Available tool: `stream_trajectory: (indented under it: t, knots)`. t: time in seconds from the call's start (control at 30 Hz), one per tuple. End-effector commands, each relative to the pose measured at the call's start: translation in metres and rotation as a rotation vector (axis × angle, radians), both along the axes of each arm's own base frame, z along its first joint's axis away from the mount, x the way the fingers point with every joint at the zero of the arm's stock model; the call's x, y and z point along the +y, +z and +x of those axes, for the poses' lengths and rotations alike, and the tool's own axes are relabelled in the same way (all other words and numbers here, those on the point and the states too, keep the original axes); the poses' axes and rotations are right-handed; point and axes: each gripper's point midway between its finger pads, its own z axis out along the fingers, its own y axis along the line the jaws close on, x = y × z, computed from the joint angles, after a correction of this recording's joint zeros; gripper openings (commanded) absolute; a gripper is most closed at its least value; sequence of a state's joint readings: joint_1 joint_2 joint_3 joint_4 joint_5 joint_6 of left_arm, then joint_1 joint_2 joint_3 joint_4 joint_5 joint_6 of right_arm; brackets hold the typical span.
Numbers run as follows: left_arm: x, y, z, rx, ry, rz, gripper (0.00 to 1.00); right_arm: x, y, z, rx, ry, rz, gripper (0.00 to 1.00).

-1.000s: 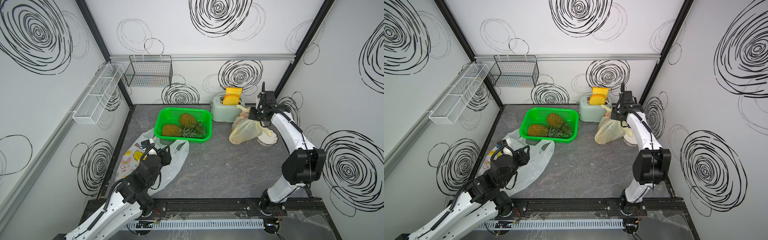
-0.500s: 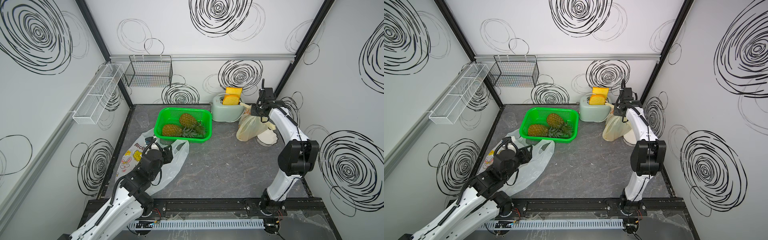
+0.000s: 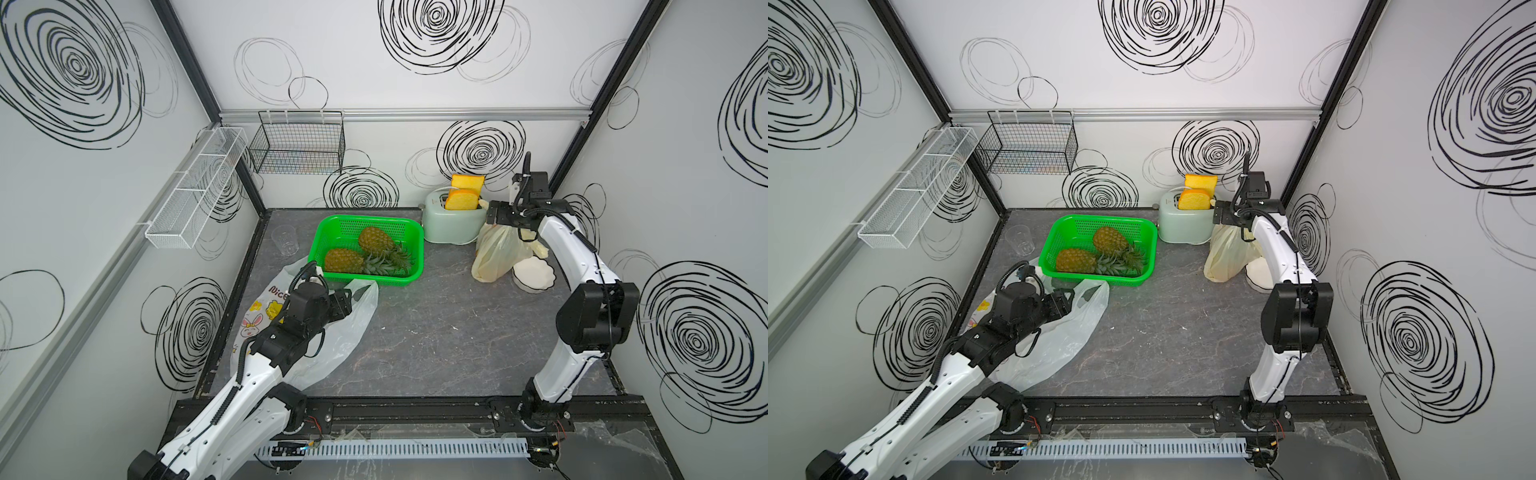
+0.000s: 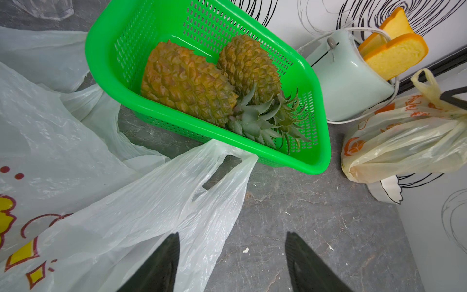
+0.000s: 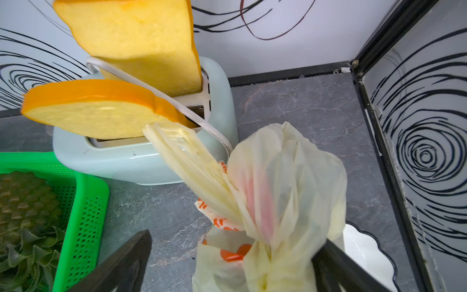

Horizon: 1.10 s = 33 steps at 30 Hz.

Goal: Place the pineapple into a plastic bag & tie a knot
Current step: Place the plastic bag at the center of the board, then open the plastic bag at the center of the board.

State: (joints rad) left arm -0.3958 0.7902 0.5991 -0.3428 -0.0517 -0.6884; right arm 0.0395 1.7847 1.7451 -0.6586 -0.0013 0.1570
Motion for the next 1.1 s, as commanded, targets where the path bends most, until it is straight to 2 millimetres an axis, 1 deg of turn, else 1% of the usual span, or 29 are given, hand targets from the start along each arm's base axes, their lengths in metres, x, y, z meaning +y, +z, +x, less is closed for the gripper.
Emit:
stream_trajectory:
  t: [0.0,0.07,0.13,0.23,0.3,0.33,0.37,0.43,0.47,0.53,0.6,0.67,0.7,0.73,0.8,0.87,0.93,1.07]
  knots:
    - [-0.009,0.014,0.005,-0.013,-0.033,-0.043,0.72,-0.013,0.05,-0.01,-0.1,-0.015,-0.014,0.99]
    - [-0.012,0.015,0.006,-0.013,-0.053,-0.04,0.72,-0.02,0.065,-0.016,-0.126,-0.037,-0.04,0.99]
    - [-0.016,0.014,0.007,-0.009,-0.078,-0.038,0.72,-0.026,0.088,-0.025,-0.171,-0.055,-0.07,0.99]
    - [-0.021,0.01,0.008,0.007,-0.111,-0.034,0.73,-0.029,0.116,-0.041,-0.222,-0.065,-0.092,0.99]
    - [-0.025,0.006,0.008,0.016,-0.128,-0.037,0.72,-0.021,0.126,-0.054,-0.244,-0.047,-0.076,0.99]
    - [-0.026,0.005,0.009,0.019,-0.132,-0.039,0.73,-0.014,0.128,-0.06,-0.253,-0.03,-0.069,0.99]
    - [-0.027,0.003,0.009,0.022,-0.136,-0.042,0.72,-0.003,0.129,-0.067,-0.256,-0.005,-0.067,0.99]
    - [-0.029,-0.001,0.01,0.03,-0.147,-0.043,0.73,0.023,0.125,-0.078,-0.241,0.063,-0.057,0.99]
    - [-0.031,-0.003,0.01,0.034,-0.152,-0.044,0.73,0.042,0.121,-0.085,-0.231,0.113,-0.049,1.0]
    - [-0.033,-0.008,0.01,0.043,-0.162,-0.041,0.73,0.087,0.111,-0.1,-0.215,0.243,-0.016,0.98]
    - [-0.034,-0.012,0.012,0.056,-0.161,-0.034,0.73,0.142,0.092,-0.122,-0.185,0.393,0.036,0.95]
    - [-0.036,-0.016,0.014,0.067,-0.165,-0.024,0.73,0.18,0.065,-0.144,-0.131,0.475,0.079,0.93]
    - [-0.04,-0.018,0.014,0.066,-0.186,-0.014,0.73,0.194,0.05,-0.154,-0.097,0.498,0.101,0.92]
    - [-0.044,-0.021,0.015,0.065,-0.208,0.005,0.73,0.204,0.039,-0.163,-0.073,0.513,0.123,0.92]
    - [-0.051,-0.032,0.017,0.081,-0.242,0.085,0.74,0.216,0.018,-0.177,-0.028,0.525,0.166,0.91]
    - [-0.06,-0.04,0.02,0.076,-0.275,0.172,0.75,0.217,0.007,-0.184,-0.008,0.507,0.201,0.9]
    - [-0.071,-0.046,0.025,0.062,-0.303,0.242,0.76,0.212,-0.002,-0.188,-0.003,0.478,0.212,0.89]
    - [-0.085,-0.055,0.042,0.044,-0.307,0.301,0.77,0.196,-0.006,-0.194,-0.008,0.436,0.176,0.89]
